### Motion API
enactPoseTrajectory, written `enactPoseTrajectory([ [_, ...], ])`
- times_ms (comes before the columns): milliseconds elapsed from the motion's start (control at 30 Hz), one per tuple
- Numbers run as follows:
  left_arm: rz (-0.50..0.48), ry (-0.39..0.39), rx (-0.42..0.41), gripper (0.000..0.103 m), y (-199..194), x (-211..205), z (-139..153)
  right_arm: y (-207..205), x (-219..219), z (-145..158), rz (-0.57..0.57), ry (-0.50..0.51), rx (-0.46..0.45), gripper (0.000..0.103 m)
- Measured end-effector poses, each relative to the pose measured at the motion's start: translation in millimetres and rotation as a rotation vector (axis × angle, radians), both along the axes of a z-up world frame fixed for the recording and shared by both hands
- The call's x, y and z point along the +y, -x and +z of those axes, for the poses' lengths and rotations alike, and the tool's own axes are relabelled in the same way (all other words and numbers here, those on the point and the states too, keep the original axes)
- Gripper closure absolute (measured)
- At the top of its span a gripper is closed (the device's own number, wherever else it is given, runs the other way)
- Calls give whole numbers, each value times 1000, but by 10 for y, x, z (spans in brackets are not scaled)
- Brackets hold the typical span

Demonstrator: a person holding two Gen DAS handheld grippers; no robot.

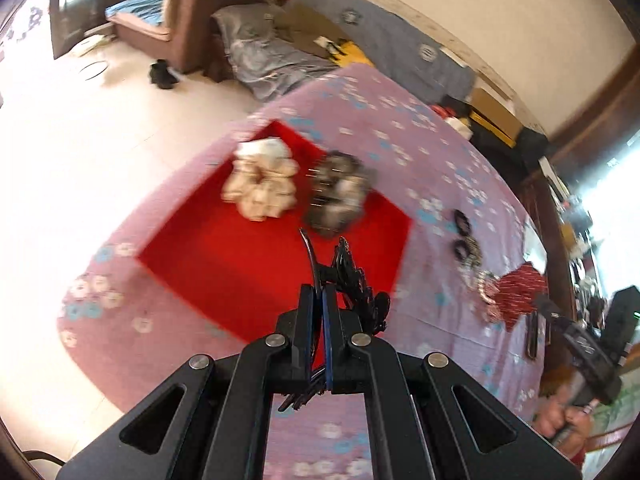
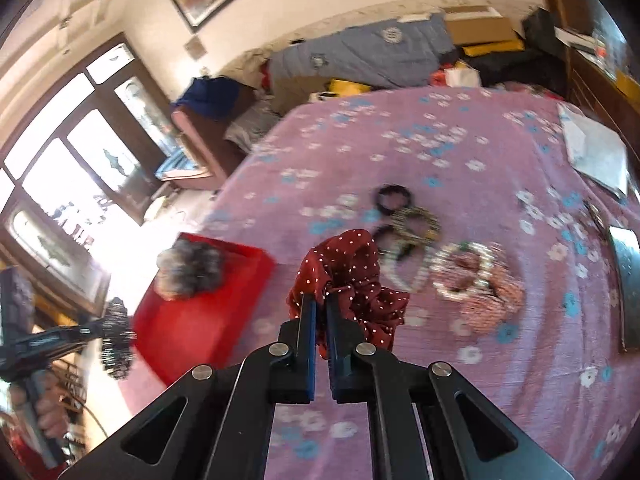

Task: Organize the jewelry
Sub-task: 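Carry the claw clip with the left tool while the right grasps the red polka-dot bow, then place the claw clip and red bow into the red tray, opening both tools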

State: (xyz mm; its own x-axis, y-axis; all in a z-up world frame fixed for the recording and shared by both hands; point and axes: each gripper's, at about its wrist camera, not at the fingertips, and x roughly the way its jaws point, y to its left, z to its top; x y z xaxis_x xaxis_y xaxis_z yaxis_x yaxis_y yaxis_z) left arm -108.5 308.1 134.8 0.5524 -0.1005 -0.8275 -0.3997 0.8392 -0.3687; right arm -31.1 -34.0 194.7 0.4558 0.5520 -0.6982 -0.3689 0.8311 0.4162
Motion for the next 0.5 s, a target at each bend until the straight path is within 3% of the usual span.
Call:
enactPoseTrajectory([
  [200, 33, 47, 18, 99, -37, 442, -234, 117, 784, 161, 154, -39, 7, 97],
  [500, 9, 78, 47, 99, -410, 777, -553, 160, 1959, -249, 350, -37, 155, 97],
])
